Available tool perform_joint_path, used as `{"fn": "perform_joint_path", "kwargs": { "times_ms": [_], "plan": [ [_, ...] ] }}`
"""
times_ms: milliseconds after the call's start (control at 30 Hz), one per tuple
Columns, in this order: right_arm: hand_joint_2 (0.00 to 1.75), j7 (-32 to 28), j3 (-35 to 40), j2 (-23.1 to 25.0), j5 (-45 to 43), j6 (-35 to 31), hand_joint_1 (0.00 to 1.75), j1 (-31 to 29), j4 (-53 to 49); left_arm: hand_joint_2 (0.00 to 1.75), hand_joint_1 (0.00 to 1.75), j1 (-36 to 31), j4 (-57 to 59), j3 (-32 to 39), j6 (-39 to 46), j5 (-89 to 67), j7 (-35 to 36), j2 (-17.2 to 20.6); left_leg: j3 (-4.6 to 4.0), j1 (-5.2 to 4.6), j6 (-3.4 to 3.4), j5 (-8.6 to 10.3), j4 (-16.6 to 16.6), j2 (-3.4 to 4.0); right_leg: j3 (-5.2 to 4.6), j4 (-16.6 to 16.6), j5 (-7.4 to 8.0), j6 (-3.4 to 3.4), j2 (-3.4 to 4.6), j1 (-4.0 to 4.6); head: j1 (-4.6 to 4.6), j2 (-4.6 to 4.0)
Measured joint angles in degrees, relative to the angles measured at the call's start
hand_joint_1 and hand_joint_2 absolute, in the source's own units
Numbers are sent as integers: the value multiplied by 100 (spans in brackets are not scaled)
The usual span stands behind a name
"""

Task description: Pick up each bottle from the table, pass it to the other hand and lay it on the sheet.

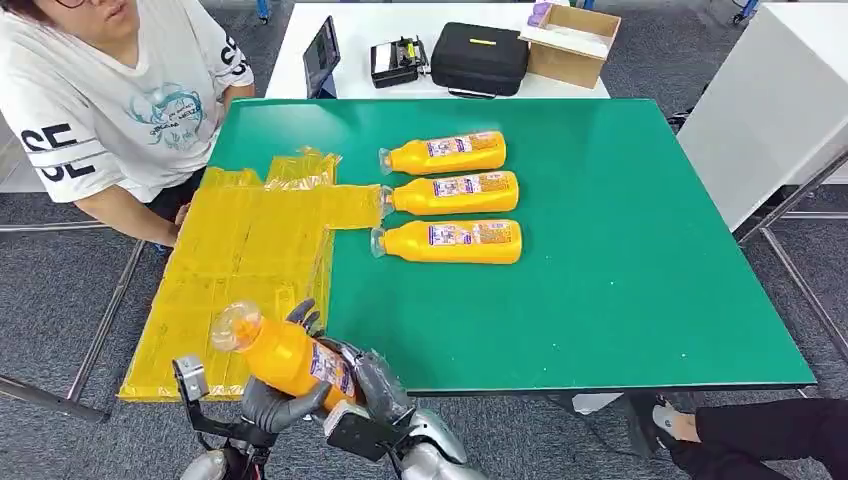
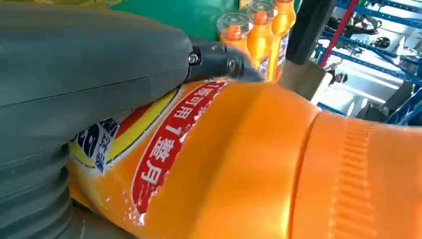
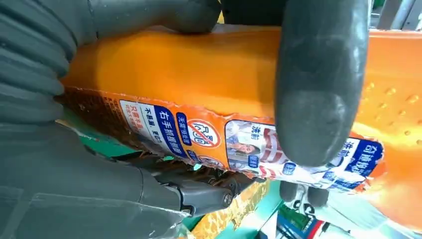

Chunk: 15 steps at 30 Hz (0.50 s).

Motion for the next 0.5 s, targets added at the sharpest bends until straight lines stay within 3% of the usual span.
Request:
{"fn": "perform_joint_path", "kwargs": {
  "times_ms": [500],
  "plan": [
    [175, 135, 133, 11, 232, 2, 175, -64, 92, 175, 175, 196, -297, 229, -306, 634, 28, -129, -20, 0, 0, 0, 0, 5, -23, 0, 0, 0, 1, 0, 0, 0]
  ]
}}
